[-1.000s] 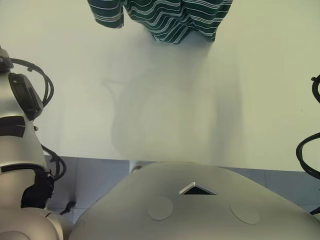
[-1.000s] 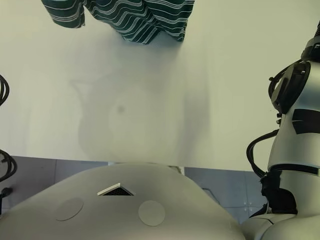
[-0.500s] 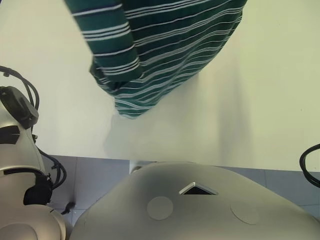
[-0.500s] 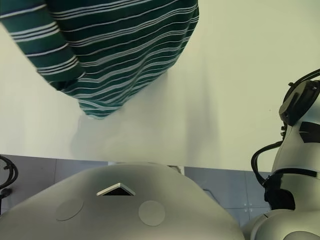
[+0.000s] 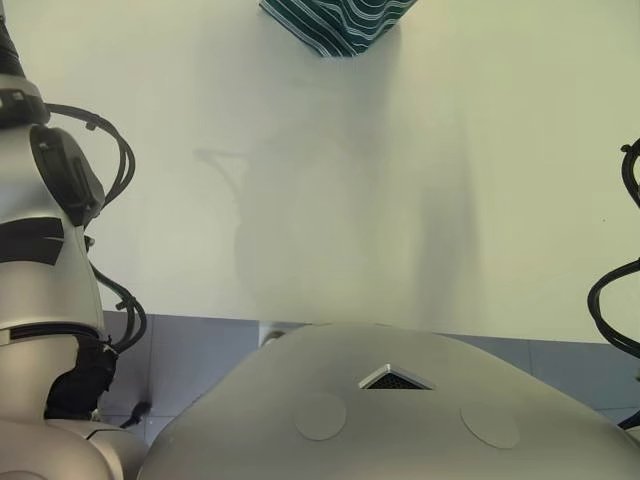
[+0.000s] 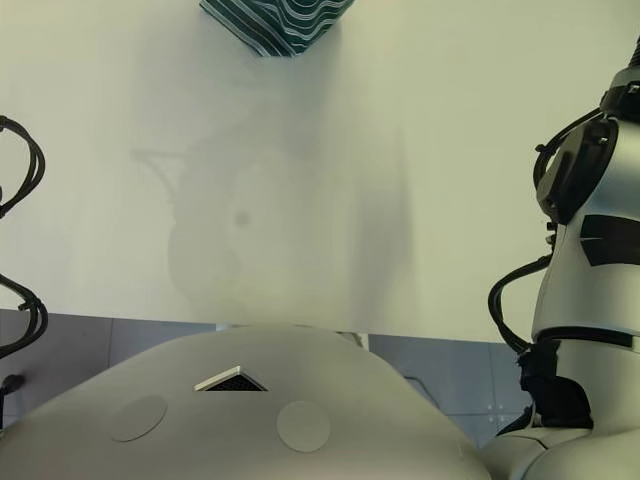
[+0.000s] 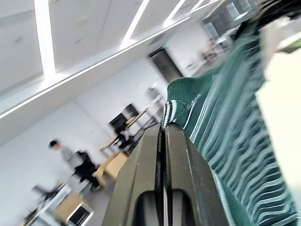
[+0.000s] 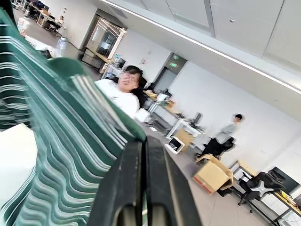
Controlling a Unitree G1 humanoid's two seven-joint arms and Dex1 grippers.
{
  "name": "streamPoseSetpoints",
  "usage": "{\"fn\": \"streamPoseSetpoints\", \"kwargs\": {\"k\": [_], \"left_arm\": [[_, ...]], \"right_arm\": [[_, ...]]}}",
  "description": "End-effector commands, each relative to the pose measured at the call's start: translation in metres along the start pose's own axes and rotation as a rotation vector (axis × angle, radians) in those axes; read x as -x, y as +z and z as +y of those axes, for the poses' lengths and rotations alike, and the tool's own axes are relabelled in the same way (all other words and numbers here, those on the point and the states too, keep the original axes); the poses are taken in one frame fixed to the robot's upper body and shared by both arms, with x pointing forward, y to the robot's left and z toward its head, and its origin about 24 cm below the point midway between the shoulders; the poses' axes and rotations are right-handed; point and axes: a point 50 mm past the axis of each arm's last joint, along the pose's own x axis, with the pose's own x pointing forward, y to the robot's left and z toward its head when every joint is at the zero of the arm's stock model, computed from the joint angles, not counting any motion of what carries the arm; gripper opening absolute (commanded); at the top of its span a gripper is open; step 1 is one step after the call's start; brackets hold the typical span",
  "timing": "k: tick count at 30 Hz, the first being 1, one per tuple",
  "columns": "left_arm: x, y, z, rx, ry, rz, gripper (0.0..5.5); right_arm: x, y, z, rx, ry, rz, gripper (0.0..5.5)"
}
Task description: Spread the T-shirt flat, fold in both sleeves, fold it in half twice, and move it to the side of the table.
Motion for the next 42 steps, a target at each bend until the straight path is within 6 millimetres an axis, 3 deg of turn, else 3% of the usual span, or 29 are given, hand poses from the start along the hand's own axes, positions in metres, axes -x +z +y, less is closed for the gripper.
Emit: {"fn": "streamPoseSetpoints", "kwargs": {"k": [1,4,8,11,13,16,18,21,23,27,31,33,36,39,42], "left_arm": [[0.009,-0.001,-0.024,0.068,-0.085,-0.001,0.02],[0.011,0.016,-0.016,0.148,-0.049,-0.1,0.02],[0.02,0.063,0.0,0.281,-0.044,-0.343,0.02],[0.03,0.095,-0.002,0.343,-0.135,-0.475,0.02],[0.032,0.106,-0.006,0.364,-0.179,-0.509,0.02],[0.027,0.098,-0.015,0.394,-0.215,-0.468,0.02],[0.012,0.068,-0.017,0.354,-0.163,-0.303,0.02],[-0.009,0.004,-0.006,0.207,0.001,0.043,0.02],[-0.016,-0.017,0.009,0.116,0.127,0.161,0.02],[-0.013,0.003,0.041,0.121,0.297,0.002,0.02],[-0.002,0.026,0.045,0.167,0.253,-0.171,0.02],[0.005,0.021,0.023,0.155,0.094,-0.135,0.02],[0.017,-0.013,-0.038,0.145,-0.215,0.065,0.02],[0.031,-0.037,-0.099,0.184,-0.452,0.205,0.02],[0.035,-0.035,-0.123,0.217,-0.527,0.205,0.02]], "right_arm": [[0.008,-0.008,0.008,-0.024,0.07,0.026,0.0],[0.011,0.003,0.006,-0.099,0.103,-0.056,0.0],[0.027,0.03,0.002,-0.229,0.207,-0.225,0.0],[0.041,0.049,0.011,-0.305,0.337,-0.341,0.0],[0.049,0.058,0.013,-0.345,0.374,-0.4,0.0],[0.05,0.057,0.013,-0.377,0.368,-0.404,0.0],[0.035,0.029,0.018,-0.3,0.29,-0.216,0.0],[0.01,-0.019,0.02,-0.109,0.132,0.079,0.0],[0.0,-0.027,0.012,-0.041,0.026,0.12,0.0],[0.003,-0.004,-0.015,-0.046,-0.107,0.002,0.0],[0.014,0.009,-0.021,-0.048,-0.111,-0.053,0.0],[0.016,0.007,-0.014,-0.058,-0.066,-0.05,0.0],[0.016,-0.01,0.014,-0.103,0.092,-0.003,0.0],[0.032,-0.037,0.063,-0.169,0.387,0.084,0.0],[0.051,-0.046,0.093,-0.232,0.575,0.144,0.0]]}}
